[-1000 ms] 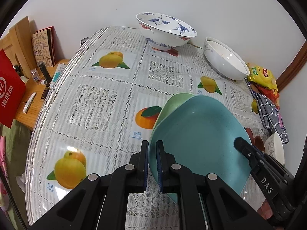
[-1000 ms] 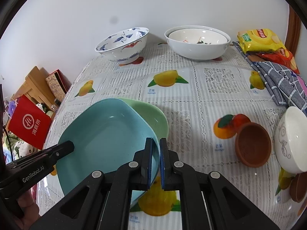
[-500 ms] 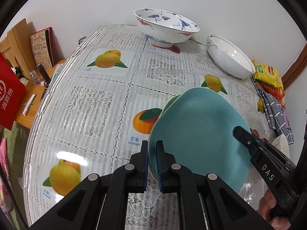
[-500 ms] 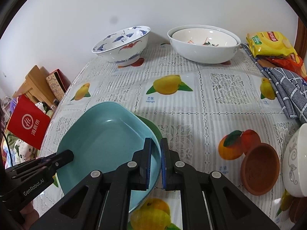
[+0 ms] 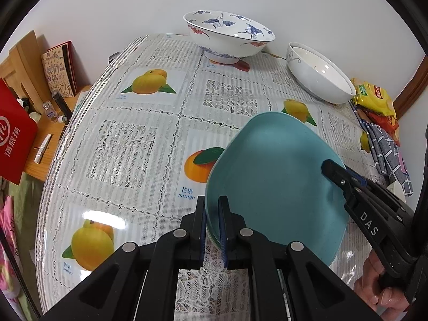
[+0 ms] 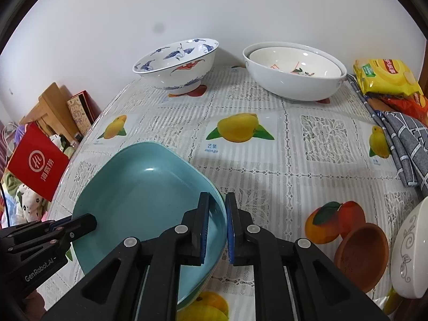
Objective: Organize plates and bowls
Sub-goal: 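Lower the blue plate onto the green plate and open the right tool, then reach the left tool and right tool toward the two terracotta bowls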
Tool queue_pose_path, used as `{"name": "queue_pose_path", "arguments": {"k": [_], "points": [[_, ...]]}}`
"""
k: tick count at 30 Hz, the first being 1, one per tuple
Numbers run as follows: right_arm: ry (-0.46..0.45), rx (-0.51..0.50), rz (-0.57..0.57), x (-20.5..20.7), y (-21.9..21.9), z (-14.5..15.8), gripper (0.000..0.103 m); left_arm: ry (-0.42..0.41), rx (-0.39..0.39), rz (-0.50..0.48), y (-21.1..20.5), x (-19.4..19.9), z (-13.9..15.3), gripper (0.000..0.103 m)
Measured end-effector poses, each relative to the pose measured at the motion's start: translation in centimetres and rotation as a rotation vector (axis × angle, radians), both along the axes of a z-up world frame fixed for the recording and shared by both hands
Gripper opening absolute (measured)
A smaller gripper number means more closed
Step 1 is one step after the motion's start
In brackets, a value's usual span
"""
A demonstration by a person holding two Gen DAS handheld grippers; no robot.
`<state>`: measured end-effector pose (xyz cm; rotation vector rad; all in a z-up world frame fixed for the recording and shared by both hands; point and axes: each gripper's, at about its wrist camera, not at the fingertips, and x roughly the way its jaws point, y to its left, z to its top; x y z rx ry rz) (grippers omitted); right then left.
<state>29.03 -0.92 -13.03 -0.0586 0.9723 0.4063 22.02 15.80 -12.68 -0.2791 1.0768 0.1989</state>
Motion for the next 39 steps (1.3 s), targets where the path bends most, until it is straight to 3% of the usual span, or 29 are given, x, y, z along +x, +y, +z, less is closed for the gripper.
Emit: {"name": "queue_pose_path", "arguments": {"k": [8,13,19,27,31,39], "points": [[-0.027,0.01,-0.038,-0.8,-0.8,0.7,0.021,0.012,0.019,-0.002,-0.2,-1.0,0.5,0.014],[-0.067,0.012,-0.056,-2.6,-1.9,2.6,0.021,0.0,0.023,-0.01,-0.7,-1.9,1.5,0.015],[-0.121,0.016,-0.108,-5.7,-4.6,5.2,0.03,-0.043,0.016,-0.041,-2.8,-3.1,3.5,0.015],[-0.159,-0.002,-0.229,-9.6,-11.1,8.0,0.042,-0.087,0.016,-0.136,-8.6,-4.2,5.8,0.015],[-0.17,-0.003,-0.281,-11.2,-14.5,9.0,0.046,-0.102,0.029,-0.183,-11.9,-4.6,6.7,0.02],[-0.211,-0.028,-0.364,-13.7,-20.5,10.2,0.058,-0.104,0.036,-0.24,-17.4,-4.3,6.7,0.02]]}}
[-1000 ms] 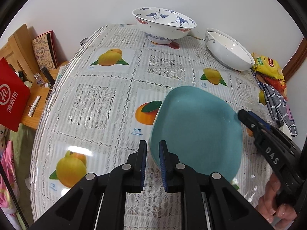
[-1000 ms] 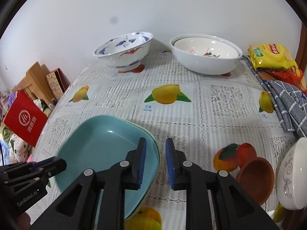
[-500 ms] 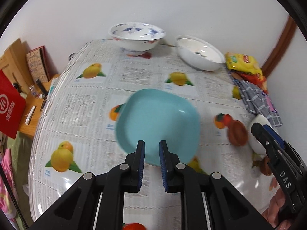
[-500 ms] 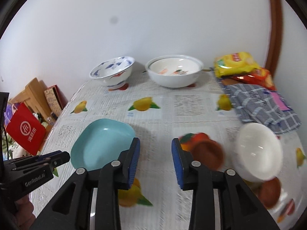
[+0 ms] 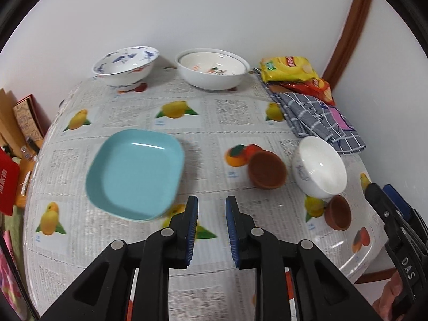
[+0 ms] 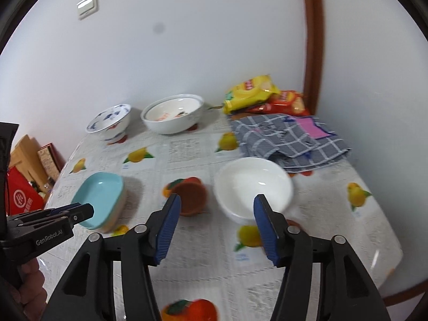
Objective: Organize plates and bowls
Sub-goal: 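Reach the left tool and right tool toward the two terracotta bowls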
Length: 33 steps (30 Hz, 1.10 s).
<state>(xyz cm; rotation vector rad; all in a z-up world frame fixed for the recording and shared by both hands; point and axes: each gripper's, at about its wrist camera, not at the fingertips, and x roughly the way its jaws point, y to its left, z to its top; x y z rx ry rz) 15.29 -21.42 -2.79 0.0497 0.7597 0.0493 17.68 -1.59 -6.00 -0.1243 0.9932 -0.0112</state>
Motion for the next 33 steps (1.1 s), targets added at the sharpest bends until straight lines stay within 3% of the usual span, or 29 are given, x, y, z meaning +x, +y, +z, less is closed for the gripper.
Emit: {"name": "queue_pose_path", "arguments": {"k": [5,7,18,23,28,33], "points": [[-0.008,-0.017,-0.038,-0.7,-3.0,-0.4,0.065,0.009,-0.004,-0.017,-1.9,0.6,-0.5,0.021],[0.0,-0.016,-0.047,-0.8,-4.1,-1.0,0.065,0.015,-0.005,-0.013,-2.3,0.9,-0.7,0.027],[0.093,-0.037,-0.139,1.0,-8.7,-6.0,0.065,0.05,-0.03,-0.002,-2.8,3.5,-3.1,0.029],[0.169,0.05,-0.163,2.0,-10.7,-8.5,0.065,0.076,-0.043,0.003,-3.1,5.1,-4.6,0.037],[0.206,0.053,-0.151,2.7,-10.8,-10.4,0.065,0.09,-0.046,-0.007,-4.0,6.5,-5.9,0.037],[0.241,0.07,-0.123,3.6,-10.8,-12.4,0.057,0.099,-0.047,-0.024,-4.9,7.8,-7.1,0.037]]}}
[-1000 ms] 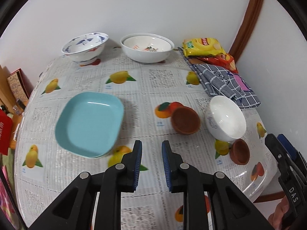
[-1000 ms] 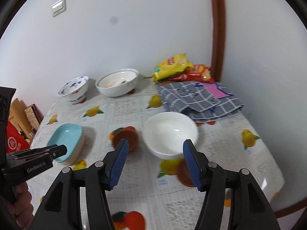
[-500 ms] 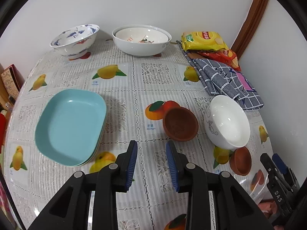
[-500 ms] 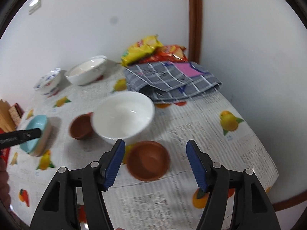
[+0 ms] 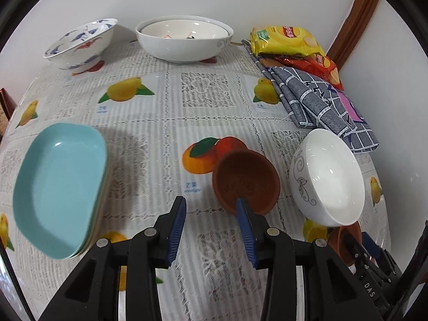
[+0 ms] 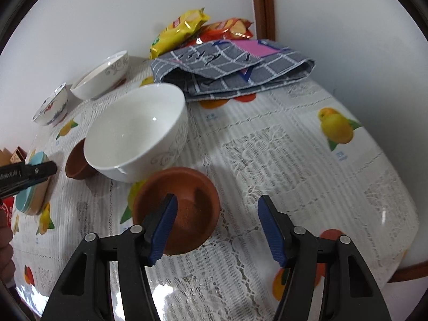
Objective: Organize plates and bowls
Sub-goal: 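Reach the left tool and right tool toward the two terracotta bowls, then grip a terracotta bowl rim with the right tool while the left tool grips the other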
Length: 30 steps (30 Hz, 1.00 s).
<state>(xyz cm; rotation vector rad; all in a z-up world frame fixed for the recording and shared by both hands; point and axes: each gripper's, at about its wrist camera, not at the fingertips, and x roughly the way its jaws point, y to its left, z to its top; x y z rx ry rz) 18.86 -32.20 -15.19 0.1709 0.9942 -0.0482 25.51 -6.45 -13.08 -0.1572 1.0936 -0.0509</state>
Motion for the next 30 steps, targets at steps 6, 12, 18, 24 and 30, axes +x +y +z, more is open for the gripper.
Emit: {"name": "queue_pose_path", "arguments": {"k": [6,12,18,24,30], "points": [[-0.009,-0.002,0.002,0.5,-0.3,-0.7,0.051,0.003,0.004,-0.008,-0.5,1.3,-1.1,0.037],[-0.015,-0.029,0.011,0.9,0.0,-0.9,0.05,0.021,0.013,-0.006,-1.0,2.5,-2.4,0.037],[-0.032,-0.024,0.028,1.1,-0.2,-1.2,0.051,0.052,-0.025,-0.012,-1.0,3.0,-3.4,0.035],[-0.043,-0.024,0.025,1.0,-0.2,-1.2,0.051,0.042,0.01,-0.01,-1.2,3.3,-3.5,0.035],[-0.063,-0.045,0.017,0.9,0.1,-1.3,0.049,0.031,0.007,-0.006,-1.2,3.6,-3.5,0.033]]}}
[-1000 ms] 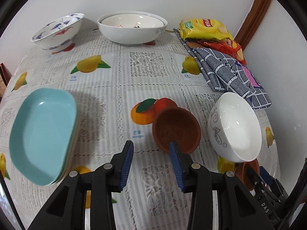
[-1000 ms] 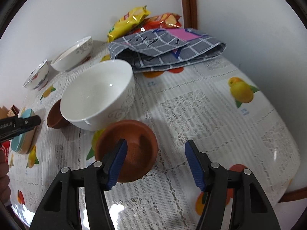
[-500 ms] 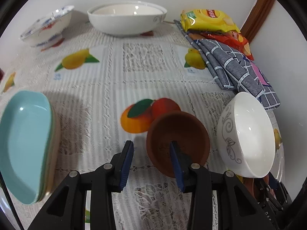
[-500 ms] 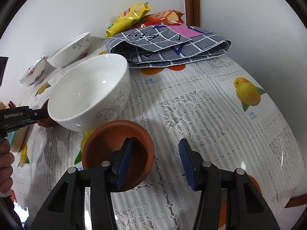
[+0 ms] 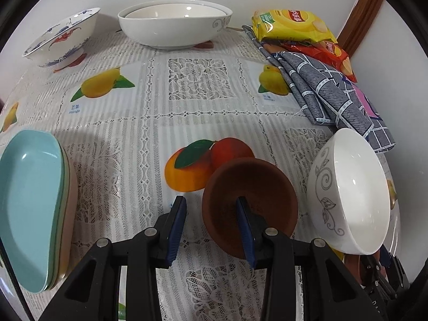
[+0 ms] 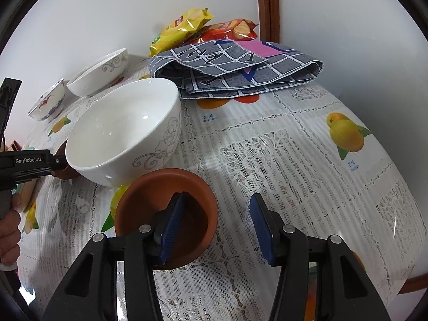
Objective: Organize plates and bowls
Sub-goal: 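Grip a terracotta bowl rim with the right tool while the left tool grips the other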
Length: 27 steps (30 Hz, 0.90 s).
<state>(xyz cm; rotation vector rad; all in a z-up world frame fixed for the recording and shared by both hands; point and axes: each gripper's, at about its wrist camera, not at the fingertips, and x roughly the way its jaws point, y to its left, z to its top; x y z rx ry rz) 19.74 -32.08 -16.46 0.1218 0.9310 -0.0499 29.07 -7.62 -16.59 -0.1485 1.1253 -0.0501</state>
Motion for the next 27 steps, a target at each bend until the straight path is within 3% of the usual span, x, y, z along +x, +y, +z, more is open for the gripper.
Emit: {"name": "queue_pose_path", "arguments": {"k": [1,5,15,27], "points": [[-0.004,0.001,0.006,0.0,0.0,0.0,0.047,-0.003,0.001,0.003,0.0,0.0,0.0,0.03],[-0.01,0.05,0.026,0.0,0.1,0.1,0.022,-0.005,-0.03,-0.007,0.1,0.1,0.0,0.018],[-0.02,0.088,-0.008,-0.4,-0.2,0.6,0.013,-0.022,-0.041,-0.025,0.0,-0.7,0.7,0.009],[-0.048,0.085,-0.051,-1.9,0.2,3.2,0.011,-0.058,-0.079,-0.045,1.2,-3.2,3.6,0.008]]}}
